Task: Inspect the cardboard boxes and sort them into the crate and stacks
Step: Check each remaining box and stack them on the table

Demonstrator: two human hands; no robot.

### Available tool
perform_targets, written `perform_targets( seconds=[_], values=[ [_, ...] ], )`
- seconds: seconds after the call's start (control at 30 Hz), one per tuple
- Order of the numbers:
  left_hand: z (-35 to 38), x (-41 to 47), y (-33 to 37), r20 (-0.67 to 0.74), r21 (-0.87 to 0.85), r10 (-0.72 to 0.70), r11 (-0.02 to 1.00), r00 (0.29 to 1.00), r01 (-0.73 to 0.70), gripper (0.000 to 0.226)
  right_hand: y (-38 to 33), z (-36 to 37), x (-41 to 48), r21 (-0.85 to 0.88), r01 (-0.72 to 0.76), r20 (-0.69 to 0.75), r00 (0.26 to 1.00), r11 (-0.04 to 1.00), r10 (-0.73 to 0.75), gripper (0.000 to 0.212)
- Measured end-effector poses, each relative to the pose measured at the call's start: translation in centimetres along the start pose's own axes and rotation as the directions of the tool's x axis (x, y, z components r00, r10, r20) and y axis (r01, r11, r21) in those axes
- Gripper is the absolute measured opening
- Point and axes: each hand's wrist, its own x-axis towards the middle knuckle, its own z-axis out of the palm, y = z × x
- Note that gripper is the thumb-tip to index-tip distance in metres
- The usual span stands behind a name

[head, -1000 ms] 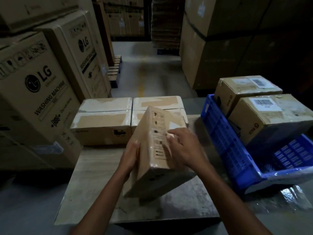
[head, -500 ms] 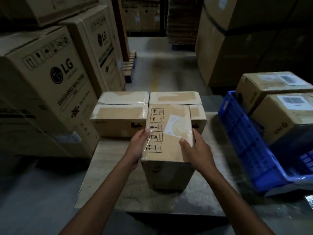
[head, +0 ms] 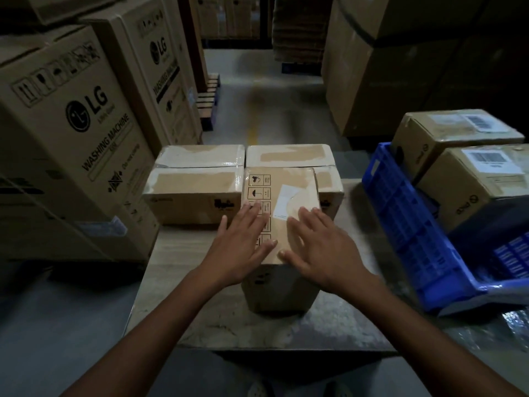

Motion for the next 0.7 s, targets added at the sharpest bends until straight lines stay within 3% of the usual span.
perform_targets(
  seconds=[0.1, 0.37, 0.5, 0.6, 0.7],
  values=[
    [-0.9, 1.1, 0.2, -0.039, 0.013, 0.02, 1.0, 0.999, -0.019, 0.066, 0.6, -1.2, 1.7, 0.004, 0.016, -0.031, 0.999, 1.0, -0.016, 0.072],
    [-0.4, 2.2, 0.0, -0.048, 0.075, 0.01, 0.997, 0.999, -0.006, 0.063, 0.1, 0.2, 2.5, 0.03, -0.014, -0.003, 1.0, 0.999, 0.014, 0.085],
    [-1.2, 4.5, 0.3, -0.202, -0.004, 0.021, 1.0, 0.979, -0.023, 0.055, 0.7, -1.4, 5.2, 0.048, -0.019, -0.063, 0.998, 0.999, 0.022, 0.059],
    [-0.9, 6.5, -0.1, -0.123, -0.089, -0.052, 0.995, 0.991, 0.041, 0.064, 0.2, -0.9, 6.9, 0.114, -0.022, -0.169, 0.985, 0.993, 0.041, 0.049],
    [0.0, 6.8, -0.1, -0.115, -0.045, -0.086, 0.996, 0.99, 0.081, 0.065, 0.0, 1.1, 7.0, 0.079, 0.017, -0.252, 0.968, 0.997, 0.004, 0.042]
  ],
)
